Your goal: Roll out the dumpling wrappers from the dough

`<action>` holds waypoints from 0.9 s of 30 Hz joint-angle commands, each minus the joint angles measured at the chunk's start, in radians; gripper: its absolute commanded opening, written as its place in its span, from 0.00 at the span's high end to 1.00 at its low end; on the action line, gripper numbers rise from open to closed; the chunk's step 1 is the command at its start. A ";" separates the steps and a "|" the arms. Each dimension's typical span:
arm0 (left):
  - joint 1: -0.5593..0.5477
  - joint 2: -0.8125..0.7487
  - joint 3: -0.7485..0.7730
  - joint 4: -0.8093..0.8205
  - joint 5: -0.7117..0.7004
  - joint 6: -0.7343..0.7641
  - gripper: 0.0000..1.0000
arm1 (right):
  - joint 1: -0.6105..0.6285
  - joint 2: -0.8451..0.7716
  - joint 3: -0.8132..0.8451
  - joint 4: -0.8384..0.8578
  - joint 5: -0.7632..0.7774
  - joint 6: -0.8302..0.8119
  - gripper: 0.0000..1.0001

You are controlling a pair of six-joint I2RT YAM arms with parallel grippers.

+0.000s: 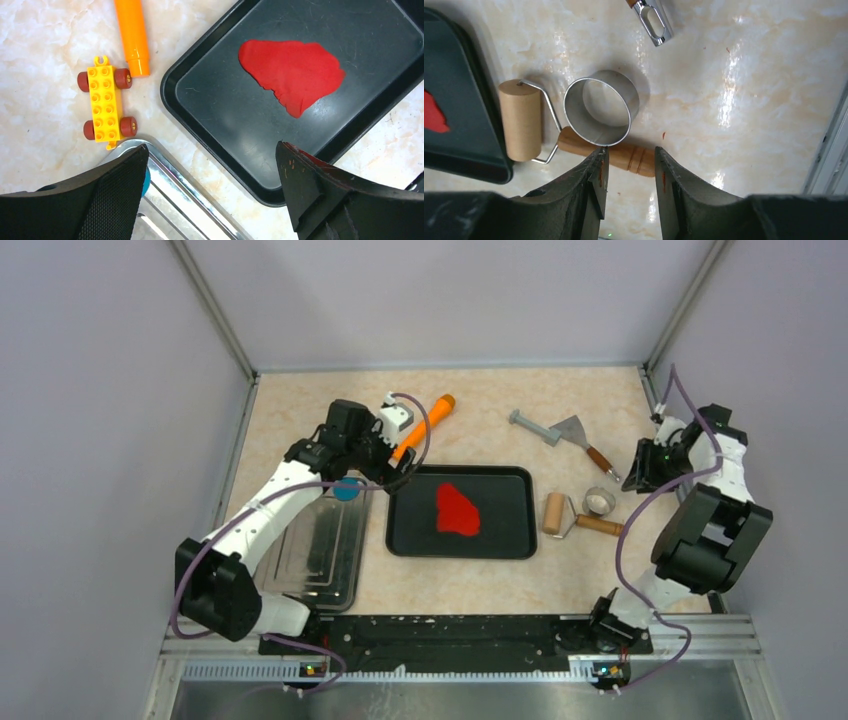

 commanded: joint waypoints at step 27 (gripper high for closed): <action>0.091 -0.069 -0.059 0.070 0.088 -0.140 0.02 | 0.146 0.063 -0.093 0.193 0.133 -0.036 0.75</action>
